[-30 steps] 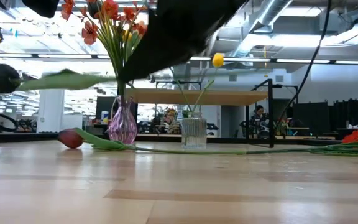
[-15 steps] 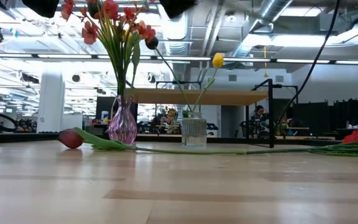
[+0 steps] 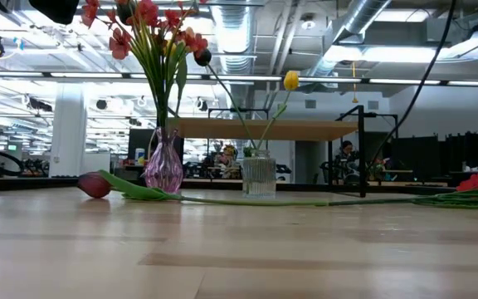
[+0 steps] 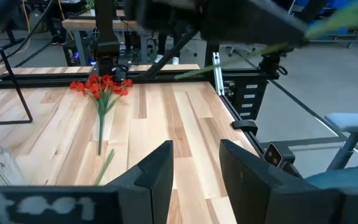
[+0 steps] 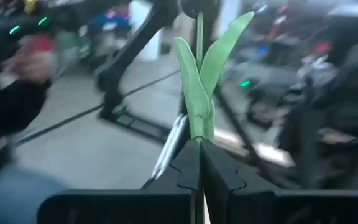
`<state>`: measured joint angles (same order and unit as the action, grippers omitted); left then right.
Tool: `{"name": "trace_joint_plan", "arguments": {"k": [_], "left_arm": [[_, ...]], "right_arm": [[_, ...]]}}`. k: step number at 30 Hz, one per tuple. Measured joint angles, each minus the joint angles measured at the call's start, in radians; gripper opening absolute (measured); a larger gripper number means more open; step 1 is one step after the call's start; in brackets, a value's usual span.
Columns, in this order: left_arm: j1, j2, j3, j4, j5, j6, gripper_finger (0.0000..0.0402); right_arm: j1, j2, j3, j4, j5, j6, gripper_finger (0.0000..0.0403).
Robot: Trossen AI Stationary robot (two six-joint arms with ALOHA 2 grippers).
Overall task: Pick and place flowers into a vace then onto a shelf
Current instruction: Put the black tulip into the transparent vase
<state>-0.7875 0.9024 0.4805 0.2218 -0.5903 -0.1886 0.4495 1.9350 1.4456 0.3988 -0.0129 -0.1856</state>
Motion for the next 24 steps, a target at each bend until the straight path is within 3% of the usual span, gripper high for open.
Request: {"name": "trace_joint_plan", "arguments": {"k": [8,16,24], "left_arm": [[0.000,0.000,-0.011,0.004,0.002,-0.044,0.0119],[0.004,0.003,-0.027,0.059,-0.028,-0.045,0.0119],[0.074,0.176,-0.027,0.378,-0.050,0.082,0.0119]], "right_arm": [[0.040,-0.002,-0.130,0.331,0.160,0.002,0.0000],[0.015,-0.001,-0.330,0.682,0.174,0.083,0.0000],[0.000,0.000,-0.383,0.748,0.175,0.091,0.0000]]}}
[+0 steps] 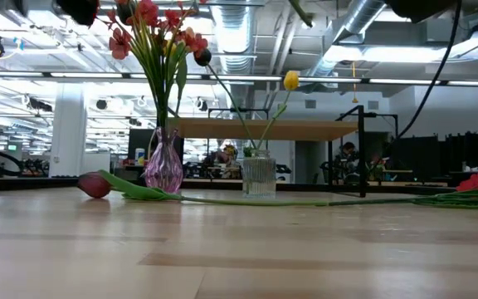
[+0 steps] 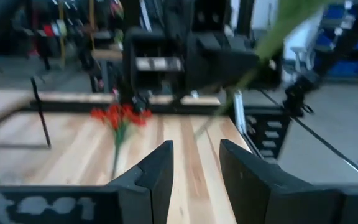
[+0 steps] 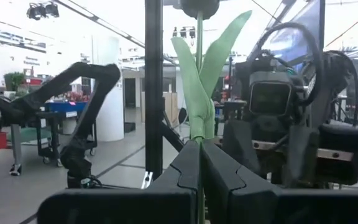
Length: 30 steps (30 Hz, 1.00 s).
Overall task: Pick and place flowers into a vace then onto a shelf
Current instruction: Put the black tulip into the transparent vase
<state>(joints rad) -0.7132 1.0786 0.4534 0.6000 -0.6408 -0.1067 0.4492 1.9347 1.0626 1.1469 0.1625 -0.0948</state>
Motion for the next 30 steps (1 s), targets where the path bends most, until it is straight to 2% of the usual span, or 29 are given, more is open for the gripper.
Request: {"name": "trace_joint_plan", "arguments": {"k": [4,12,23,30], "left_arm": [[0.032,0.089,0.000,0.216,0.009,0.092,0.0119],[0.058,0.203,0.000,0.457,0.131,0.182,0.0119],[0.090,0.274,0.030,0.536,0.146,0.221,0.0119],[0.109,0.285,0.045,0.537,0.209,0.220,0.0119]], "right_arm": [[0.002,0.000,-0.001,-0.001,0.000,-0.007,0.0000],[0.002,0.000,-0.001,-0.007,0.000,-0.010,0.0000],[-0.014,0.000,-0.001,-0.017,0.053,-0.002,0.0000],[-0.020,0.000,-0.001,-0.017,0.082,-0.009,0.0000]]}}
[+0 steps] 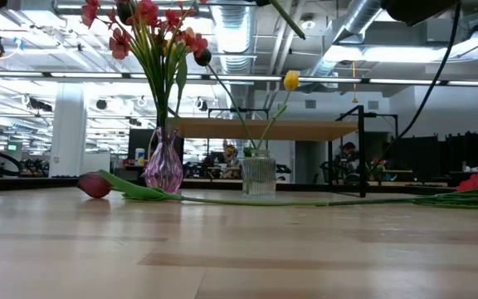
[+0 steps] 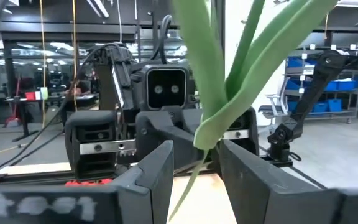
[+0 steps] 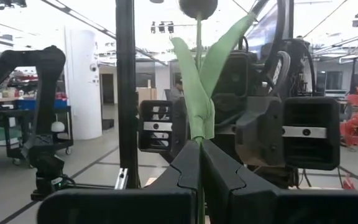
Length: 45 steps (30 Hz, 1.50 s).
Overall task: Pick and place flowers into a vace then onto a shelf
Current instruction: Put the black tulip into the transparent vase
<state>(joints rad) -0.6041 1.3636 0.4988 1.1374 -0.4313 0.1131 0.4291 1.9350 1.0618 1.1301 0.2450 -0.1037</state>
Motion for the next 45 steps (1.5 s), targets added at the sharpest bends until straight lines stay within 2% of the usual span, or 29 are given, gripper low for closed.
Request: {"name": "trace_joint_plan", "arguments": {"k": [21,25,31,45], "left_arm": [[0.000,0.000,0.000,0.023,0.000,0.007,0.0117],[0.000,0.000,0.000,0.023,-0.004,0.011,0.0094],[0.000,-0.001,0.000,0.004,-0.014,0.023,0.0012],[0.009,-0.009,0.000,-0.099,-0.007,-0.056,0.0003]], "right_arm": [[-0.020,0.000,0.000,-0.021,0.027,0.009,0.0000],[-0.020,0.000,0.000,-0.028,0.027,0.008,0.0000],[-0.019,0.000,0.000,-0.054,0.022,0.017,0.0003],[-0.025,0.000,0.000,-0.157,0.018,0.034,0.0053]]}}
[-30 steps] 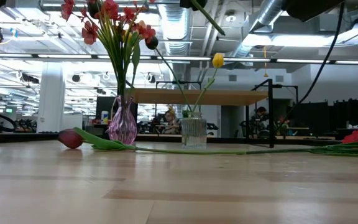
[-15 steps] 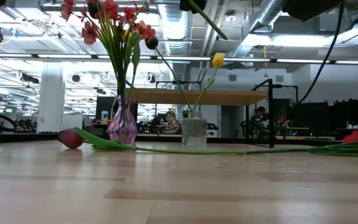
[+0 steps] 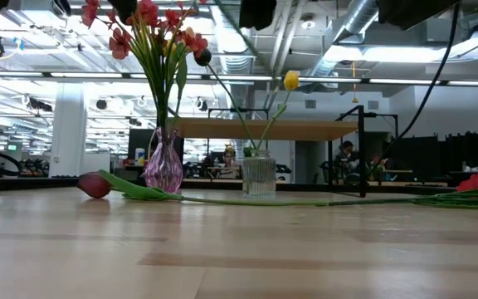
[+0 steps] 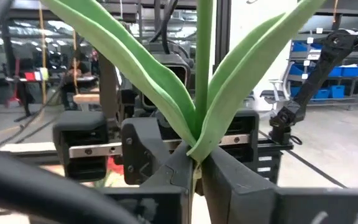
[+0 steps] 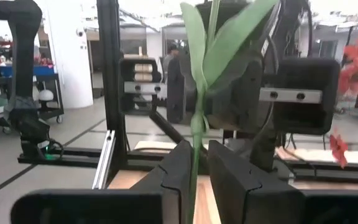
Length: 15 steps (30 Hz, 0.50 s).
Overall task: Pick and place flowers into a vace then onto a shelf
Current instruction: Put the black tulip into the transparent vase
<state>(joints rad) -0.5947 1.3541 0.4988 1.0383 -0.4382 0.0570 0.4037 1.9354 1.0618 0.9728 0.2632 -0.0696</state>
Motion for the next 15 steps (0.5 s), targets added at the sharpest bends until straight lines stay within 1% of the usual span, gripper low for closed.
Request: {"name": "trace_joint_plan", "arguments": {"k": [7,12,15], "left_arm": [[0.041,-0.030,0.000,-0.115,0.071,-0.105,0.0002],[0.068,-0.051,0.002,-0.208,0.131,-0.169,0.0001],[0.082,-0.054,0.002,-0.234,0.176,-0.197,0.0001]], "right_arm": [[-0.022,0.000,0.000,-0.080,-0.024,0.077,0.0055],[-0.027,0.000,0.000,-0.109,-0.051,0.080,0.0056],[-0.027,0.000,0.000,-0.112,-0.057,0.086,0.0056]]}}
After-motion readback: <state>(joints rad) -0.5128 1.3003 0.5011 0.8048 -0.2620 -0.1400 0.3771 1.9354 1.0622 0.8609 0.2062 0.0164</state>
